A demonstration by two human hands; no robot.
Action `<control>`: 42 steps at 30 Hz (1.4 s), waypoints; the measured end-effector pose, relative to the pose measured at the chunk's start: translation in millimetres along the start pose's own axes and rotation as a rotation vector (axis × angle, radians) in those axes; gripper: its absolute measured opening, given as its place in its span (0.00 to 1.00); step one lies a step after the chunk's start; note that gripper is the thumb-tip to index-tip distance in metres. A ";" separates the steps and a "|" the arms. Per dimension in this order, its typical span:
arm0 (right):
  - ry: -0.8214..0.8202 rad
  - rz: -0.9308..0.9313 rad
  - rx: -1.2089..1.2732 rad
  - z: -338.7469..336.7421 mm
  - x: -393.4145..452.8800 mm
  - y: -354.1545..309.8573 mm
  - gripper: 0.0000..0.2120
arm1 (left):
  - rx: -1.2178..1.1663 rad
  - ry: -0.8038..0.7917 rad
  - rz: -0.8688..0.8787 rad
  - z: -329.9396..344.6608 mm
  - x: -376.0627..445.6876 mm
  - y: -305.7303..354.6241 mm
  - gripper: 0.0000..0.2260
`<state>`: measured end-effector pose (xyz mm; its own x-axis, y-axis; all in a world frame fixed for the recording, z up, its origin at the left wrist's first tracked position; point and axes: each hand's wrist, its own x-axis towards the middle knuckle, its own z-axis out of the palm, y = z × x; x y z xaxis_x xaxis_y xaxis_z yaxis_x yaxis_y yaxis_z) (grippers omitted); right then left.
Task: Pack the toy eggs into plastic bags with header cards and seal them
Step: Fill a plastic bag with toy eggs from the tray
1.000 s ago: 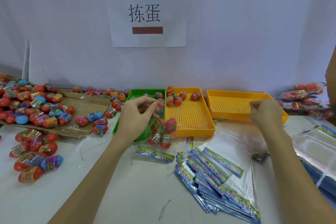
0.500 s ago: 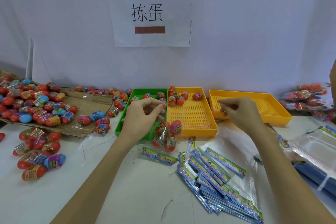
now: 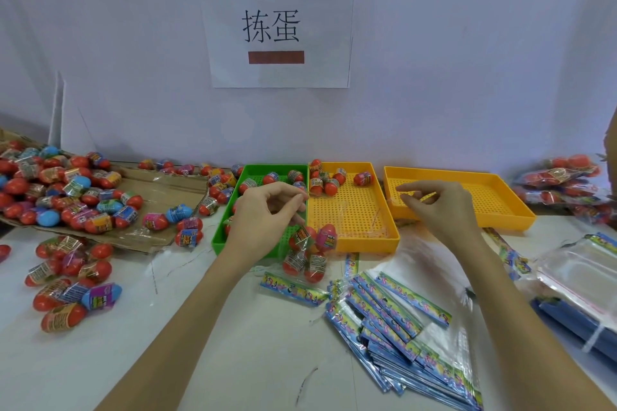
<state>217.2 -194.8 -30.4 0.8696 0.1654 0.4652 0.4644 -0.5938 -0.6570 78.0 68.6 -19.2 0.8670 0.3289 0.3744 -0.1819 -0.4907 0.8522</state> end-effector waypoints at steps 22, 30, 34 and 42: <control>-0.468 0.108 0.493 33.2 -26.8 -70.9 0.05 | -0.328 0.087 -0.004 -0.8 0.0 0.4 0.06; -0.454 0.225 0.653 23.9 -22.4 -64.3 0.06 | -0.341 -0.111 -0.083 -7.6 2.5 -2.9 0.13; -0.468 0.209 0.701 18.3 -18.9 -60.1 0.10 | -0.540 -0.047 -0.230 -4.4 2.5 -4.5 0.11; -0.522 0.172 0.720 14.5 -17.8 -54.1 0.15 | -0.569 -0.074 -0.306 -5.3 2.1 -10.3 0.10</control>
<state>179.0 -154.2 -11.8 0.8209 0.5597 0.1132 0.1607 -0.0362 -0.9863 79.2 78.6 -25.2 0.9444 0.3200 0.0756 -0.1219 0.1272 0.9844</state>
